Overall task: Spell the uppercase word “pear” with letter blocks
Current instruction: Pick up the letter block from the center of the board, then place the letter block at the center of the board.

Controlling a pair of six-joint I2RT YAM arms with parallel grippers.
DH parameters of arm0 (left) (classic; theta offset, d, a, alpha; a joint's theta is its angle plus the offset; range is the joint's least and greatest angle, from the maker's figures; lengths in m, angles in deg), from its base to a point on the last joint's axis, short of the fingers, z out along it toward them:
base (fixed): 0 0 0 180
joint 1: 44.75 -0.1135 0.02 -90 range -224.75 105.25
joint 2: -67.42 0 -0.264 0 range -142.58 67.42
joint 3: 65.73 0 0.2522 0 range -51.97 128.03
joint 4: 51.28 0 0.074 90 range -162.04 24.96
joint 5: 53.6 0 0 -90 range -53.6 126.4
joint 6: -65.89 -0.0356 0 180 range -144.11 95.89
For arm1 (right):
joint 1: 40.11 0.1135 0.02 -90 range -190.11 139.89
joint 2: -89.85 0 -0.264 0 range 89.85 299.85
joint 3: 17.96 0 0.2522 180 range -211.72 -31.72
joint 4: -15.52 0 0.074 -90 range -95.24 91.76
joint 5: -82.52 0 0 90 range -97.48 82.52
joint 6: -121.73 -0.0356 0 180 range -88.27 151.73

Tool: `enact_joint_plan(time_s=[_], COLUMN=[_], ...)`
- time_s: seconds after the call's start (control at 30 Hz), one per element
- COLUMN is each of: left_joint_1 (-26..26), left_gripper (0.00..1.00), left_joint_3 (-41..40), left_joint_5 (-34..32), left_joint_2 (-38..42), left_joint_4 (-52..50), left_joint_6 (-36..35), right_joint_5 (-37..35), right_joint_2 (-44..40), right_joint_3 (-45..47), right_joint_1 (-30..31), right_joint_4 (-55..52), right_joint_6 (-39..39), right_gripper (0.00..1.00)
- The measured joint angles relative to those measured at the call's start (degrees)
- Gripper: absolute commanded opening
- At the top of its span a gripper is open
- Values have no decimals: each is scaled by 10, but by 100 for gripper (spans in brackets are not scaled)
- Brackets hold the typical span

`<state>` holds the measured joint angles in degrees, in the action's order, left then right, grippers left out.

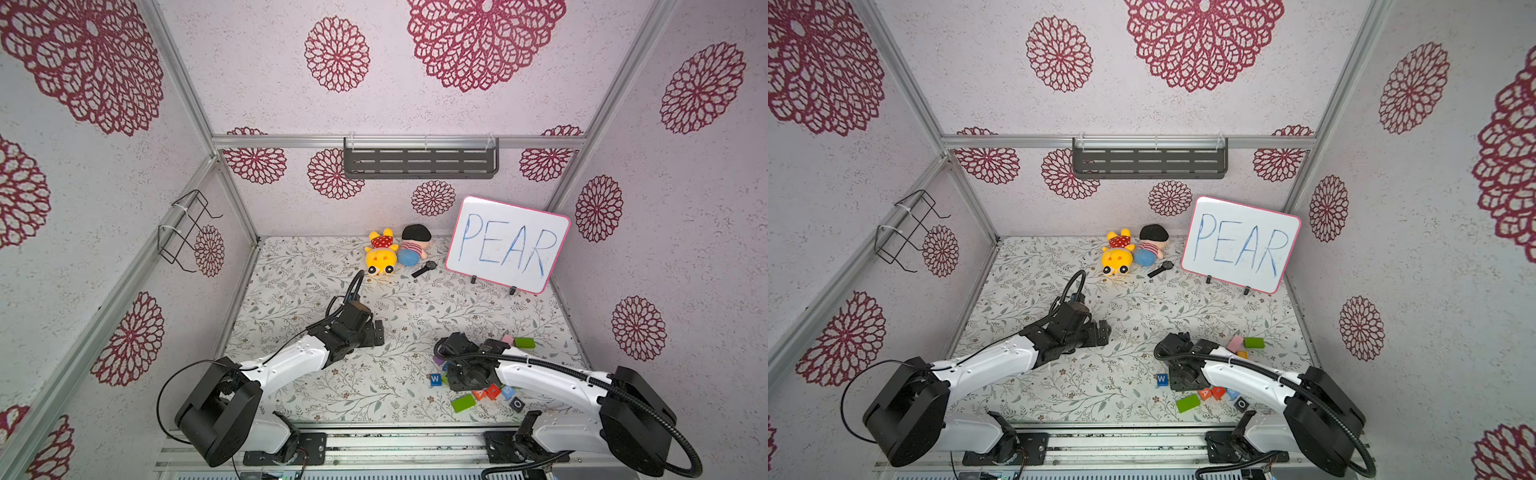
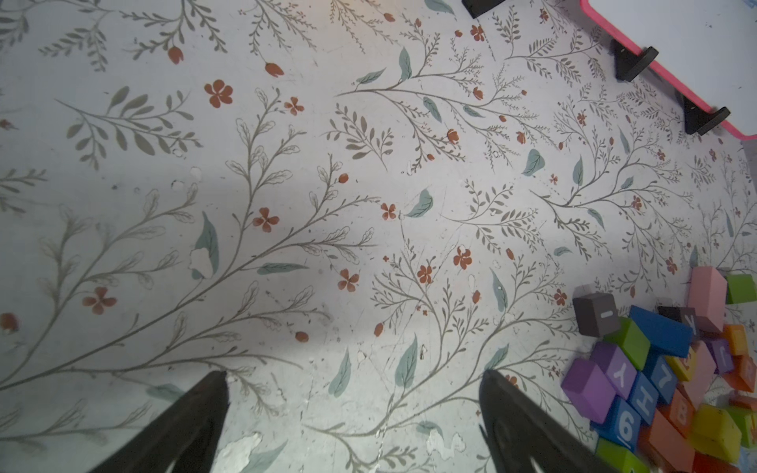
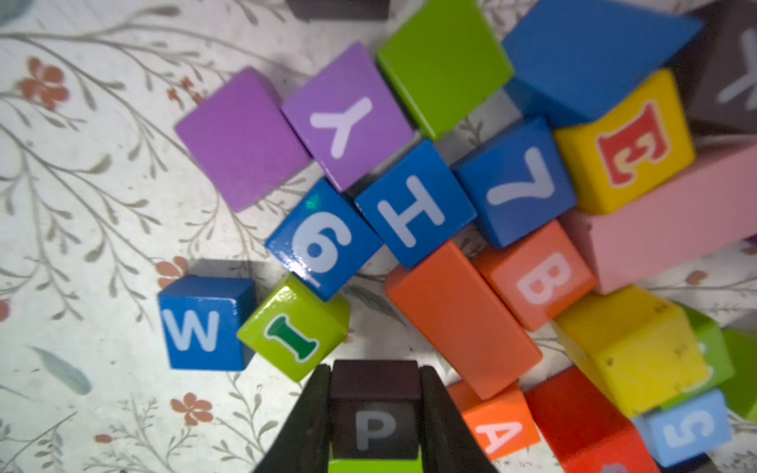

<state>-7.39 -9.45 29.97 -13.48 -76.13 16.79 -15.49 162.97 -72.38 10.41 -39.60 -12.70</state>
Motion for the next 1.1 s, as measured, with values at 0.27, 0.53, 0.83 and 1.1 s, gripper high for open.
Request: enact_joint_plan(time_s=[0.27,0.53,0.83,1.1], left_joint_1=[-14,-40,-60,-62], left_gripper=[98,98,98,98], left_joint_3=[104,234,312,316], left_joint_5=[32,80,120,133], left_joint_2=[-74,-180,-243,-250], left_joint_4=[21,20,3,-8], left_joint_6=[-13,-36,-49,-49], right_joint_5=[-5,8,28,38], right_joint_2=[44,237,384,442], right_joint_3=[-94,-250,-399,-440], right_joint_1=[-115,-251,-311,-332], right_joint_4=[4,70,99,98], right_joint_6=[65,167,231,259], right_gripper=[30,30,30,30])
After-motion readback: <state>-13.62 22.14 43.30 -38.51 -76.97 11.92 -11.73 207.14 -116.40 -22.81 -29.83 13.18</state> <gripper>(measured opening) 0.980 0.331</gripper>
